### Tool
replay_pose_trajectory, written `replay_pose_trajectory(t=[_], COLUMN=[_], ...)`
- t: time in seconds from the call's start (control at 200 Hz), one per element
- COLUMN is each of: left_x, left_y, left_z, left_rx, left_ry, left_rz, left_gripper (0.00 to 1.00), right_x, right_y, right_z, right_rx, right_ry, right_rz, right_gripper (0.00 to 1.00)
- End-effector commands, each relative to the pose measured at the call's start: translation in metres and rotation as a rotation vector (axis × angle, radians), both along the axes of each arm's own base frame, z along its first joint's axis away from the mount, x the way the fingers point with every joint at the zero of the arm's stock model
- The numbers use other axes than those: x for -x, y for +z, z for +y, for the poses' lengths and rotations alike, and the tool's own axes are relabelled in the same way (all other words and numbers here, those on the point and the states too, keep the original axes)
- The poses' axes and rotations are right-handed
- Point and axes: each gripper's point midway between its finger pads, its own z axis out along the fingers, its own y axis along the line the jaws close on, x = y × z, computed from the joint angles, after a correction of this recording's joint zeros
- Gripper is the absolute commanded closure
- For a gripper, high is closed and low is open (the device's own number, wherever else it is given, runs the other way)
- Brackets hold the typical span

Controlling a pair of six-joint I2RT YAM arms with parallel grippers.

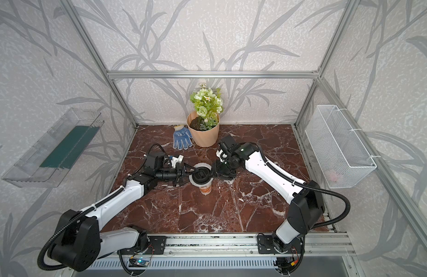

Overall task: Put the leak-proof paper on the milk tea cups
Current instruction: Secure the cup lid on the cup.

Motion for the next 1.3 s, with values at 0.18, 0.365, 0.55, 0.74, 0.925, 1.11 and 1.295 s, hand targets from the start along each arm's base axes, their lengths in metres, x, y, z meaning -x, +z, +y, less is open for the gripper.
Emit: replay_pose_trajectory(t=[0.18,0.365,0.55,0.74,0.925,1.11,1.295], left_x=[0.0,-0.001,-0.002,-0.005,-0.007,-0.007,-0.004], left_y=[-0.006,-0.005,-0.003,0.004,0.014,0.02,0.019], left_z=[0.0,-0.001,-0.002,-0.004,-0.006,-0.006,-0.003], left_rx=[-0.017,-0.014,-0.006,0.012,0.029,0.035,0.021], left_ry=[0.012,0.009,0.007,0.005,-0.001,-0.004,0.002], left_rz=[0.042,0.037,0.029,0.007,-0.018,-0.034,-0.035], left_gripper=[0.4,0.4,0.4,0.38,0.37,0.35,0.33], right_x=[-0.004,-0.006,-0.008,-0.008,-0.009,-0.008,-0.008], right_y=[-0.004,-0.01,-0.018,-0.02,-0.02,-0.017,-0.016], right_z=[0.001,0.0,-0.003,-0.004,-0.004,-0.005,-0.005], right_rx=[-0.016,-0.015,0.003,0.011,0.011,0.009,0.01], right_ry=[-0.006,-0.015,-0.021,-0.025,-0.026,-0.026,-0.027], right_rz=[-0.002,0.009,0.02,0.024,0.022,0.02,0.018], right_gripper=[0.5,0.51,0.53,0.54,0.54,0.54,0.53])
